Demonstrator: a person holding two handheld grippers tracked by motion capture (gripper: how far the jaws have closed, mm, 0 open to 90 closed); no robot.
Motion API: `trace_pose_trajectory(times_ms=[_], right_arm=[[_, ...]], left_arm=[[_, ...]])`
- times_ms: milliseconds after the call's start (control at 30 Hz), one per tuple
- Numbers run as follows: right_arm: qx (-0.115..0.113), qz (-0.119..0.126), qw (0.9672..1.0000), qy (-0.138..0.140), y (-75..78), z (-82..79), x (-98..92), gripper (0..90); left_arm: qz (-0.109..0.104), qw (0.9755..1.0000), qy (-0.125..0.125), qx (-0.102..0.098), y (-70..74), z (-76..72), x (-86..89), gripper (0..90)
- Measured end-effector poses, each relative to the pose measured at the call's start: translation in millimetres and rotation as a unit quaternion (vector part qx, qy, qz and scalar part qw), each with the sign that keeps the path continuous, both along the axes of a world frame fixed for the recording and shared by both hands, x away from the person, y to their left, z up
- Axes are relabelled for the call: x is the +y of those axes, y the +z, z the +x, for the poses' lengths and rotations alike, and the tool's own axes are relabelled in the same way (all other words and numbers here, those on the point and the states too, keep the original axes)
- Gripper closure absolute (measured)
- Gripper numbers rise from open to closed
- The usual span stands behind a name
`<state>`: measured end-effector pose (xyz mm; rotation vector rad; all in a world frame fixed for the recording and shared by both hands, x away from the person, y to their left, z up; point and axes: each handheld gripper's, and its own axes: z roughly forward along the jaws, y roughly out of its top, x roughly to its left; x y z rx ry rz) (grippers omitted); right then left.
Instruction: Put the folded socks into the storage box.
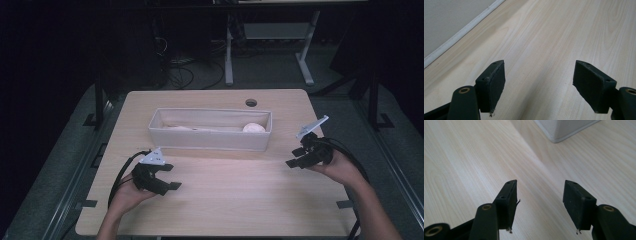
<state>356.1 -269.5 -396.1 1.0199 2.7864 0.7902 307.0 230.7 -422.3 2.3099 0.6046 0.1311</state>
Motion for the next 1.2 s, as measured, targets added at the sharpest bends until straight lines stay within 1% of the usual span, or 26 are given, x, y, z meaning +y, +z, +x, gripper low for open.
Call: trace_pose_trajectory(times_ms=[433, 533, 700, 733, 933, 1200], right_arm=[[0.003, 0.008, 0.9999, -0.014, -8.2, -10.5, -8.2, 41.9], [-0.002, 0.011, 0.9999, -0.012, -8.7, -12.6, -8.3, 41.7], [-0.001, 0.018, 0.9997, -0.017, -9.6, -16.2, -9.0, 41.1], [-0.004, 0.018, 0.9997, -0.015, -10.5, -16.8, -9.5, 41.0], [0.003, 0.020, 0.9996, -0.020, -14.3, -23.1, -12.3, 40.8], [0.002, 0.021, 0.9996, -0.018, -18.6, -30.8, -12.5, 40.3]], left_arm=[[0.001, 1.0000, 0.005, -0.001, 0.7, -1.2, 2.7, 25.4], [0.000, 1.0000, 0.006, -0.001, 0.7, -1.0, 3.2, 25.4], [-0.001, 1.0000, 0.008, -0.001, 0.8, -1.0, 3.7, 25.5], [-0.002, 1.0000, 0.008, -0.001, 0.7, -1.0, 3.9, 25.4], [-0.002, 1.0000, 0.007, -0.001, 0.9, -1.3, 3.8, 25.5], [-0.003, 1.0000, 0.007, -0.001, 1.0, -1.8, 4.2, 25.4]])
